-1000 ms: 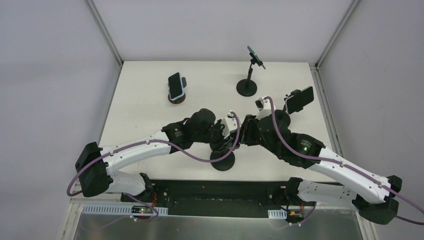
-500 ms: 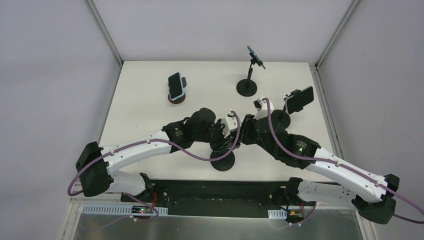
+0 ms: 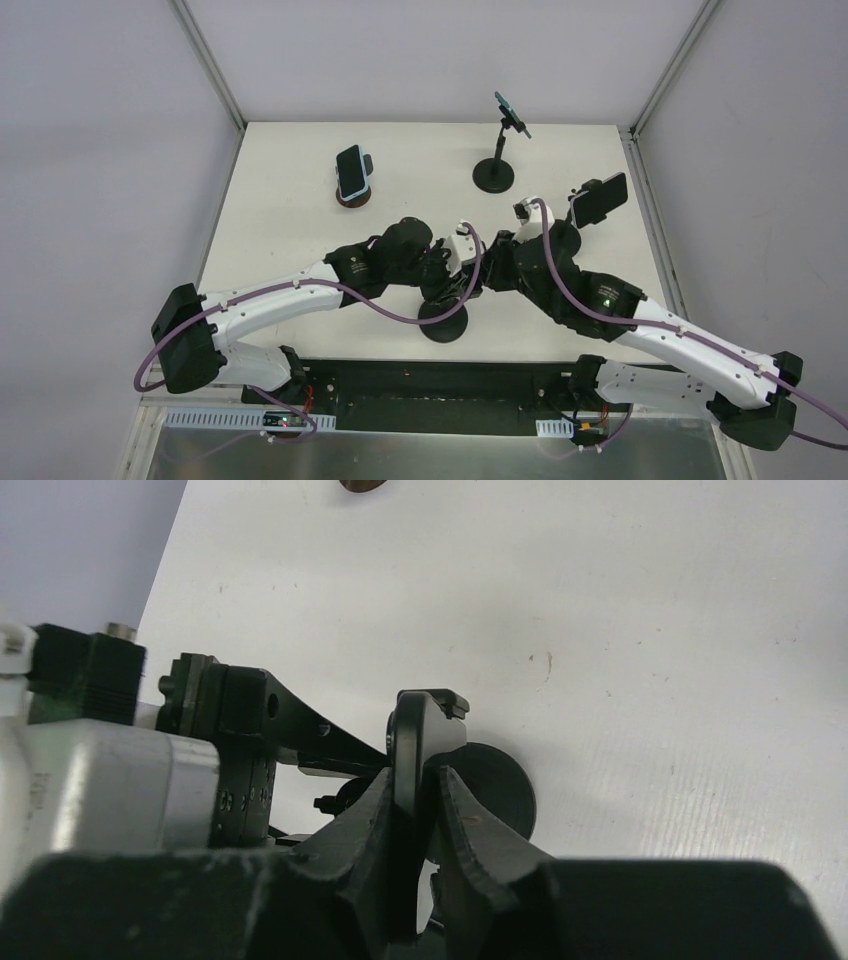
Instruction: Remove the phone from the phone stand
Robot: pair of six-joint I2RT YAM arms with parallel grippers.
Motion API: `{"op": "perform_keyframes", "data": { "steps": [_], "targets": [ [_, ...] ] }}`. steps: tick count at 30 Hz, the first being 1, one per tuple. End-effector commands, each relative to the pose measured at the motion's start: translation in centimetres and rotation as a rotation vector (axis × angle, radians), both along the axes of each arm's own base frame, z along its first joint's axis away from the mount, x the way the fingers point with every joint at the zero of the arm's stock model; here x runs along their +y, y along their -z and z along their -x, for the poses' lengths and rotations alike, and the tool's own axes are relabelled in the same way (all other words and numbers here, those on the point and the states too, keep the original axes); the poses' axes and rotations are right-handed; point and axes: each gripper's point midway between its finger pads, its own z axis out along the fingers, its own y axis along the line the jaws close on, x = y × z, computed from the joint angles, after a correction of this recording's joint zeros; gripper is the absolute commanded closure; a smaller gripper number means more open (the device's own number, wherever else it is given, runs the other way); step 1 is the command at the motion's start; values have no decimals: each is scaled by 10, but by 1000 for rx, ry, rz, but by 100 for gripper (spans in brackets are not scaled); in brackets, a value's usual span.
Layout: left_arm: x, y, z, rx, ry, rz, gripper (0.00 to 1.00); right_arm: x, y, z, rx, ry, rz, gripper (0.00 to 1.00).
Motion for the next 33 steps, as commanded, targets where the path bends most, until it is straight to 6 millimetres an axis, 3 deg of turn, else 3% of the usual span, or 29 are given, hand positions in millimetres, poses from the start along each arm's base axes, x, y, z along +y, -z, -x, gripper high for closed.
{"op": "perform_keyframes", "data": {
  "steps": [1,4,10,19,25,33],
  "targets": [
    [12,-20,9,5,-6,24,100,-30,35,9,52,34,122,94],
    [12,-24,12,15,-3,41,100,-32,39,12,53,23,111,99],
    [10,-29,13,9,10,51,100,-35,40,22,75,0,77,100],
    [7,-18,17,41,30,33,100,-25,41,30,85,-80,64,100],
    [4,-14,34,51,153,40,100,-26,46,30,123,-72,123,100],
    [6,0,42,14,208,26,100,-20,44,21,104,-61,144,100]
  ]
}}
